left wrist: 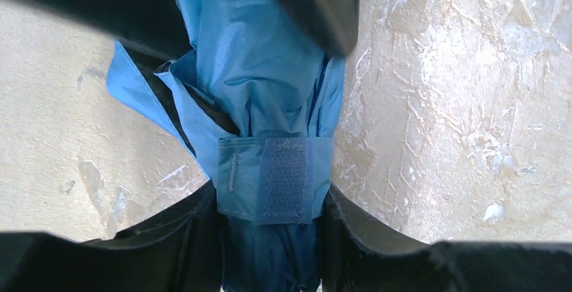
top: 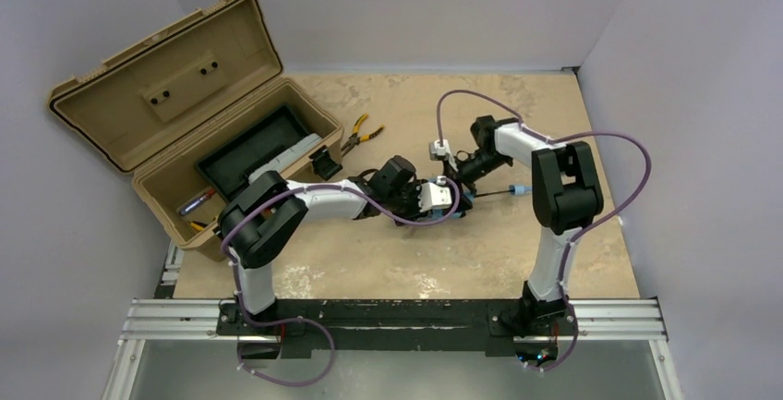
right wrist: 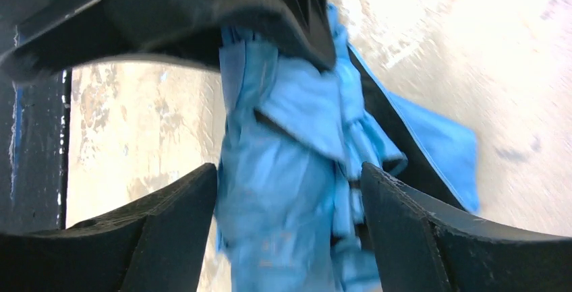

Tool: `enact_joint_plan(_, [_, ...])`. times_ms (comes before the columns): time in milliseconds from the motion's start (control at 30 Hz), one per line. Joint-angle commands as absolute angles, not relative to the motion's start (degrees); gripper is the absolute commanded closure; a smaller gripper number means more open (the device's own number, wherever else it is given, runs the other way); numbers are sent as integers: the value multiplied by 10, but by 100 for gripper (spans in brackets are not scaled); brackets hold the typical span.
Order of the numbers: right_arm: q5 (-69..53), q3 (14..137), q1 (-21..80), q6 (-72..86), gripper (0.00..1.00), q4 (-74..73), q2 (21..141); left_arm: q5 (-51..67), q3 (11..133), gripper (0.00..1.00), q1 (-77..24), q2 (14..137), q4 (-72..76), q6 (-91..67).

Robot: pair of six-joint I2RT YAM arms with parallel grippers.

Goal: Put away the umbrella

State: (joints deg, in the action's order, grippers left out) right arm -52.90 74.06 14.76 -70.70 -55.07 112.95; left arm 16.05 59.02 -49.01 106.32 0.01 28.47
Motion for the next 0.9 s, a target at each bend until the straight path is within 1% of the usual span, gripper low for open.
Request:
enact_joint_plan(0, [-530, 781, 101, -762, 23, -616, 1086, 151, 585, 100, -471, 1102, -118, 236])
enact_joint_plan(67, [-532, 790, 83, -772, 21, -624, 1077, 156, 590, 100, -468, 1104, -125, 229])
enact_joint_plan(167, [-538, 796, 51, -795, 20, -631, 1047, 171, 601, 100, -463, 1109, -143, 216])
enact_joint_plan(300, [-571, 780, 7, -871, 18, -645, 964, 197, 613, 100, -450, 1116, -161, 187])
enact_joint_plan(367, [-592, 748, 2, -940, 15, -651, 918, 218, 625, 100, -441, 1123, -178, 172])
enact_joint_plan(433, [-597, 693, 2, -1053, 3, -668, 875, 239, 645, 100, -433, 1135, -205, 158])
enact_joint_plan(533, [-591, 615, 2, -1194, 1, -666, 833, 272, 676, 100, -422, 1158, -249, 138])
enact_joint_plan(567, [-596, 597, 2, -1208, 1, -658, 824, 283, 686, 100, -418, 1165, -265, 131])
enact_joint_plan(667, [-586, 559, 28, -1174, 4, -590, 793, 315, 716, 100, -408, 1192, -309, 110])
enact_joint_plan(733, [-551, 523, 58, -1094, 4, -493, 759, 332, 741, 100, -404, 1217, -344, 95])
enact_joint_plan(800, [-495, 476, 114, -1002, 4, -376, 710, 358, 768, 100, -397, 1241, -375, 79])
enact_joint_plan(867, [-449, 425, 149, -931, 3, -260, 670, 373, 789, 100, -393, 1260, -397, 63])
